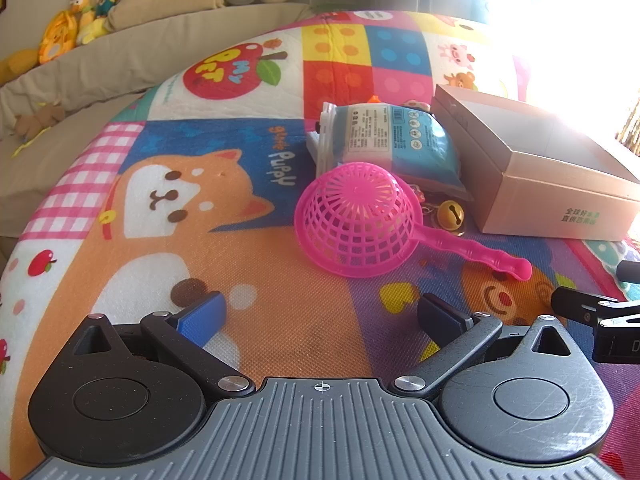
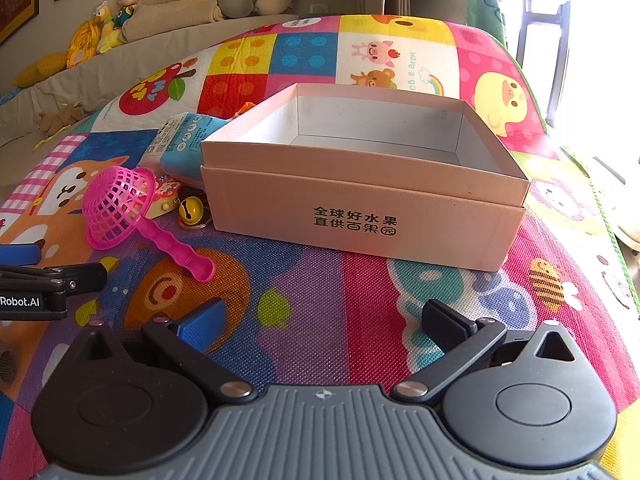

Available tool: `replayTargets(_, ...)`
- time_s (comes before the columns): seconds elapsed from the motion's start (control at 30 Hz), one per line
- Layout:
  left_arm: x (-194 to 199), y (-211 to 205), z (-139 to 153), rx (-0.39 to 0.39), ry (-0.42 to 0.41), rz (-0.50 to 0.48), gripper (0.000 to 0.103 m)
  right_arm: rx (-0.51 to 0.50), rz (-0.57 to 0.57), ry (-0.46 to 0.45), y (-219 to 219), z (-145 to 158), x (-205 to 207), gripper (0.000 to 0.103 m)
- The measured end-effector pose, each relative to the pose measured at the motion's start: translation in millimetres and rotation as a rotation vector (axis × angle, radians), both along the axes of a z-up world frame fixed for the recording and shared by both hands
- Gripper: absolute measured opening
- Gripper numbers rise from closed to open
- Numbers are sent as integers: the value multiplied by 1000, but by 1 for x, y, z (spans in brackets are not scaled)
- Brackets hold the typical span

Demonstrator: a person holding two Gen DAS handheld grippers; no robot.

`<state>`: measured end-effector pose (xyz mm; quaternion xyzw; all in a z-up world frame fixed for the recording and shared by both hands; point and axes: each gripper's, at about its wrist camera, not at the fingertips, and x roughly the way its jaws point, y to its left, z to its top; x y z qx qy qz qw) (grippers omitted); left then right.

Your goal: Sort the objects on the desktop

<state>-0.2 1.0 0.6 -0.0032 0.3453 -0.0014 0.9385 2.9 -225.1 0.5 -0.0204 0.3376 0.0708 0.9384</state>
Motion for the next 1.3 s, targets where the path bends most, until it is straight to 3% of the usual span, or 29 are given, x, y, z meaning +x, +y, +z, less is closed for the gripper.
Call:
replayTargets(1.03, 0, 0, 0, 4, 1, 0, 103, 5, 13, 13, 0, 0, -1, 103)
replayTargets(1.3, 0, 0, 0, 4, 2, 0, 103, -9, -1, 54, 1, 3, -2, 103)
